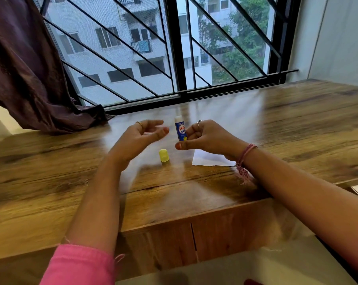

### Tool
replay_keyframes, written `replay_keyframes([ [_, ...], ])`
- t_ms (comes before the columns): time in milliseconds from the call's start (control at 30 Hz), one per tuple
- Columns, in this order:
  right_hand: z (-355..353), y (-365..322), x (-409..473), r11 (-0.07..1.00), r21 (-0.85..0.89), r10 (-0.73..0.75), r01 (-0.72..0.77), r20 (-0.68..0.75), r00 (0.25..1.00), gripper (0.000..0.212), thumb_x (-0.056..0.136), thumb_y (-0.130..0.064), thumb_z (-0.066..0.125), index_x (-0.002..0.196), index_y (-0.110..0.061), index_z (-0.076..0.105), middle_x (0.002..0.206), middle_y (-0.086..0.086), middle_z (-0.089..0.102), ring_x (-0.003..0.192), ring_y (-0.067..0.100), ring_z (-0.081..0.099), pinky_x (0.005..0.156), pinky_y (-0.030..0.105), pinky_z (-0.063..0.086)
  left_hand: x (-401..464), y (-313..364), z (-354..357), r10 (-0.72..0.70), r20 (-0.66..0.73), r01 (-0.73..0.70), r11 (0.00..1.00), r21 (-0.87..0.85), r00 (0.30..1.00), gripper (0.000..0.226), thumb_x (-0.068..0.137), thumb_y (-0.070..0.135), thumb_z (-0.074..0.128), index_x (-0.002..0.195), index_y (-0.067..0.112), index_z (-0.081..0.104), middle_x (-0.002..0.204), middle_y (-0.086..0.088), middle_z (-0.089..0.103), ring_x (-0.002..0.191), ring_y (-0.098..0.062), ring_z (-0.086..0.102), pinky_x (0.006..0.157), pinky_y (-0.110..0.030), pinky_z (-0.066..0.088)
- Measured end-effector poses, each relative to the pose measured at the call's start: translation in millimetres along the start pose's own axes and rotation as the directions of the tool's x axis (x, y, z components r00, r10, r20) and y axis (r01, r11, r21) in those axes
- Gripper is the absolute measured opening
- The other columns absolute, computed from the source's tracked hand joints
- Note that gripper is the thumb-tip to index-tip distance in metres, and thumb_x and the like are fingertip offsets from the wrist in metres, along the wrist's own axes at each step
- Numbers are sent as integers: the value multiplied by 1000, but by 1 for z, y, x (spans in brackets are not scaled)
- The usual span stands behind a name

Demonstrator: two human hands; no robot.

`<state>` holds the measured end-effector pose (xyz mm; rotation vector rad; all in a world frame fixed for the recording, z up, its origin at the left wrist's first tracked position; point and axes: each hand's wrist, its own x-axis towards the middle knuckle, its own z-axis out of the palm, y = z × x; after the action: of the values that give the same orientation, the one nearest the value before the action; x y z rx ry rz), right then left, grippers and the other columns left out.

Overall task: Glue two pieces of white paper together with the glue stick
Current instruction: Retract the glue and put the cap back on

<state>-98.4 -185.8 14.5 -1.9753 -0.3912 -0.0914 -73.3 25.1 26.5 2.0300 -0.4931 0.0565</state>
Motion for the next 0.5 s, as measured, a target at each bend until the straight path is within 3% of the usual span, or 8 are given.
replay_keyframes([
  [133, -1, 3, 1, 1000, -4, 16, -16, 11, 1000, 22, 67, -21, 83, 85, -13, 72, 88, 7, 75, 77, 11, 67, 81, 24, 54, -1, -5, -2, -193, 272, 146, 972, 185, 943, 65, 57, 41, 80, 118, 30, 59, 110, 5, 65, 97, -12, 64, 79, -28, 53],
  [200, -1, 2, 1, 1000, -21, 10, -10, 15, 1000, 18, 68, -23, 83, 81, -18, 71, 83, 3, 75, 73, 8, 66, 75, 19, 53, 0, -6, 0, -219, 287, 157, 962, 224, 933, 55, 59, 37, 80, 111, 30, 63, 98, 3, 67, 81, -9, 63, 66, -21, 49],
  [267, -1, 2, 1, 999, -36, 2, -1, 17, 1000, 17, 68, -24, 83, 78, -21, 70, 81, 1, 74, 72, 7, 65, 74, 19, 52, 2, -8, 1, -197, 232, 146, 965, 219, 952, 47, 62, 37, 80, 106, 28, 66, 93, -5, 69, 76, -11, 62, 68, -25, 50],
  [367, -1, 3, 0, 999, -43, -7, 8, 19, 1000, 19, 68, -25, 83, 80, -18, 71, 81, 2, 74, 73, 9, 65, 76, 23, 52, 2, -10, 2, -91, 46, 94, 993, -67, 995, 56, 57, 40, 80, 106, 19, 64, 96, -5, 72, 87, -15, 67, 79, -30, 54],
  [433, 0, 3, 0, 998, -65, -10, 11, 25, 1000, 25, 68, -27, 83, 86, -14, 71, 84, 5, 75, 75, 12, 66, 80, 27, 53, 4, -10, 1, -53, -88, 14, 920, -392, 995, 55, 58, 37, 81, 104, 15, 60, 91, -2, 73, 85, -14, 69, 73, -27, 55],
  [500, 2, 3, -1, 997, -81, -9, 11, 31, 999, 30, 67, -28, 83, 90, -12, 71, 83, 7, 75, 74, 14, 66, 81, 29, 52, 6, -9, 1, -56, -160, -48, 812, -582, 986, 44, 62, 31, 80, 98, 15, 59, 83, 0, 74, 82, -14, 70, 69, -25, 56],
])
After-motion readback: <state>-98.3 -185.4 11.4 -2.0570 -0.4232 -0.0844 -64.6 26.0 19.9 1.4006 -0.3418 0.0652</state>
